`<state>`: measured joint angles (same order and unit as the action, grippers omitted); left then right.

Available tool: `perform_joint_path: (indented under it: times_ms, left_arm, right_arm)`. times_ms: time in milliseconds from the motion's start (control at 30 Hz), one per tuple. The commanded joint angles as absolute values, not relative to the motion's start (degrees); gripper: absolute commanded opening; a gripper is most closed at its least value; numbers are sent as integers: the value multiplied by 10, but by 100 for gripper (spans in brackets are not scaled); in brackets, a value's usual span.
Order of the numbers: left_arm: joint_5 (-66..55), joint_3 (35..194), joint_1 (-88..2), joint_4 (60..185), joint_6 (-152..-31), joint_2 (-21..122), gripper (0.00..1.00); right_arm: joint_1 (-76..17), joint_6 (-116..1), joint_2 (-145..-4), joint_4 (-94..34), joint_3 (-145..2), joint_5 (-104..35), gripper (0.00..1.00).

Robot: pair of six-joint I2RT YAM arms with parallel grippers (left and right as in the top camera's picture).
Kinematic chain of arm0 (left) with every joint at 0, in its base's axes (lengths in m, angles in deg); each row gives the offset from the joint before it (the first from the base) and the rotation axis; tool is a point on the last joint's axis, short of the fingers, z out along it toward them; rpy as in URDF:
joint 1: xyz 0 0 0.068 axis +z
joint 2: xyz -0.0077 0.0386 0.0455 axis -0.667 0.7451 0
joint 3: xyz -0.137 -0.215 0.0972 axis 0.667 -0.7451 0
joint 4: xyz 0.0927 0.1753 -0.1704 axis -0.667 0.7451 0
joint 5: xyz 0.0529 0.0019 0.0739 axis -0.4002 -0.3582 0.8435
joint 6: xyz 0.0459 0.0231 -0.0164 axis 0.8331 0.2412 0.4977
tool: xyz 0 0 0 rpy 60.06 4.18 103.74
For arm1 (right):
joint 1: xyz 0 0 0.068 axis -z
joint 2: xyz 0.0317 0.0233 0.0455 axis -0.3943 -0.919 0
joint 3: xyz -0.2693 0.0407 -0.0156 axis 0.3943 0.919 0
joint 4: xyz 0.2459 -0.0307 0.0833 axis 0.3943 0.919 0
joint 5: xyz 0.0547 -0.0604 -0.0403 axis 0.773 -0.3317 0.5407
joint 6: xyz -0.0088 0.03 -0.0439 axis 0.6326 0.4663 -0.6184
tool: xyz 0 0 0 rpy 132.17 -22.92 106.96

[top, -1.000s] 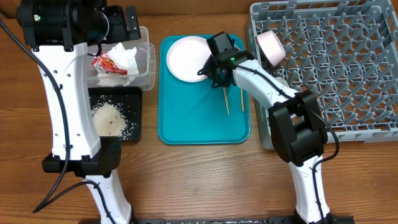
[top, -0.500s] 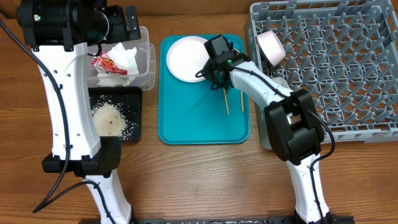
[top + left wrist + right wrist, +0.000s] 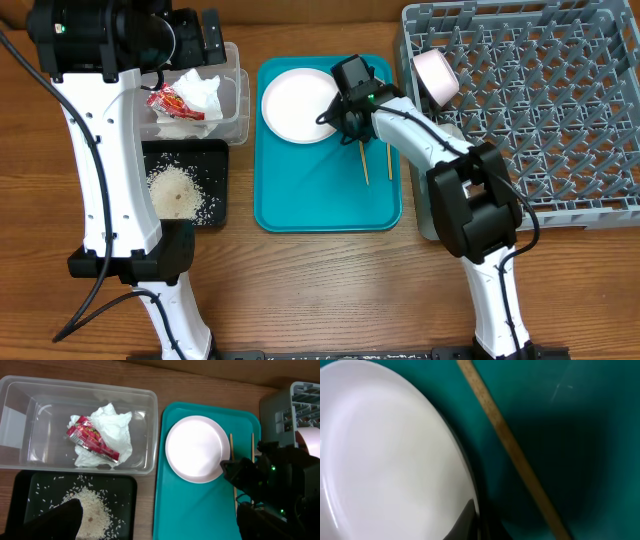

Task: Sort waste into correct bins and load items into the dishwasher
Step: 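Lift the white plate with the right gripper and stand it in the rack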

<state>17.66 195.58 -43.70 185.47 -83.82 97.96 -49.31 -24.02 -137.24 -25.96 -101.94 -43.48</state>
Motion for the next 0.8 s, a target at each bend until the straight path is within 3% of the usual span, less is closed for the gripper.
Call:
perform_joint_path:
  times_ms: [0,167,400,667,767]
  left_arm:
    - [181,1964,-439,1856,-844,968,100]
    - [181,1964,-439,1856,-844,968,100]
    - [181,1964,-439,1856,-844,968,100]
    - [181,1964,-439,1856,-844,968,100]
    - [181,1964,-439,1856,-844,968,100]
  right_arm:
    - [-465,-294,-1345,-245,-1055,-439,4]
    - [-421,-368,-1261,-194,-1096,-441,4]
    - [-384,-574,-1101,-176,-1114,-476,4]
    - [-366,-719,-1042,-158,-1110,-888,4]
    - [-345,-752,-1054,-172,-1089,-982,4]
